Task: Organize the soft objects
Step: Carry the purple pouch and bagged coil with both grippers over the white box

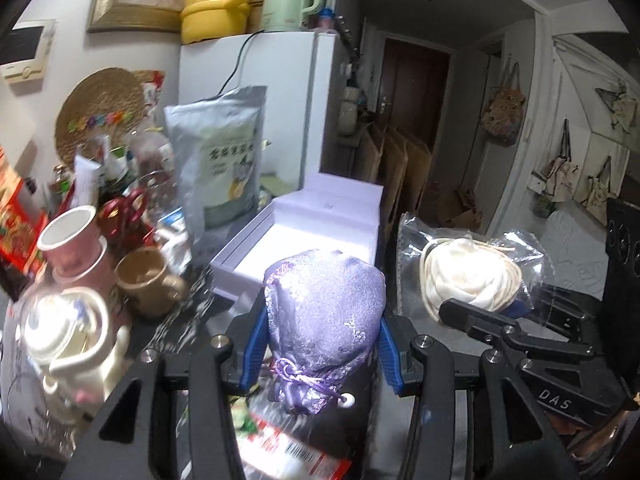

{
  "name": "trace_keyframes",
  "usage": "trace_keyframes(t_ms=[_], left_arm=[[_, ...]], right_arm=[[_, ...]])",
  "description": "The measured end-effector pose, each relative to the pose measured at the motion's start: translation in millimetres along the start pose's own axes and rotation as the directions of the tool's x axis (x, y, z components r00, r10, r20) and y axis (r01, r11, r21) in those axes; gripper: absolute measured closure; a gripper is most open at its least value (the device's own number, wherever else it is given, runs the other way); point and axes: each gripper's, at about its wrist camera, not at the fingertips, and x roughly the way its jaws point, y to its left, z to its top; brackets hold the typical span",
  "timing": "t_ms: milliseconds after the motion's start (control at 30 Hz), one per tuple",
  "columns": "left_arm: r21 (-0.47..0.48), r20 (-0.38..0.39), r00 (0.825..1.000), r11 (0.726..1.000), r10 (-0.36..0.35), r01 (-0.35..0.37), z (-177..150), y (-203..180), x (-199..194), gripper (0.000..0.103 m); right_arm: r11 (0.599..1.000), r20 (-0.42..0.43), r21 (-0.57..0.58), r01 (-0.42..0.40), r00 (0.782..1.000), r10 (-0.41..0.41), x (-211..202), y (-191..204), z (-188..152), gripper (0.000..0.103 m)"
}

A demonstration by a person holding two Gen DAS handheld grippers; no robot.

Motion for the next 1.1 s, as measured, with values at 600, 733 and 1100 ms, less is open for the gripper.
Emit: trace_keyframes(t_ms=[600,733,1100], left_arm=[[0.083,0.062,0.998,0.996,0.017,-0.022,91,-16,70,0.056],[0.077,0.038,0.999,0.997,0.017,-0.019,104,-11,93,0.056],[0.080,-0.052,0.998,0.996,0.035,-0.031,117,0,168,0.056]], right_arm=[[0.997,0.070,-0.073,-0.012,0.997,0.017,31,-49,75,0.077],[0.996,0.066,-0.087,-0.014,0.998,0.020,47,-59,87,0.077],[0.995,0.023,-0.103,0.003,1.000,0.000,98,-90,103,0.077]])
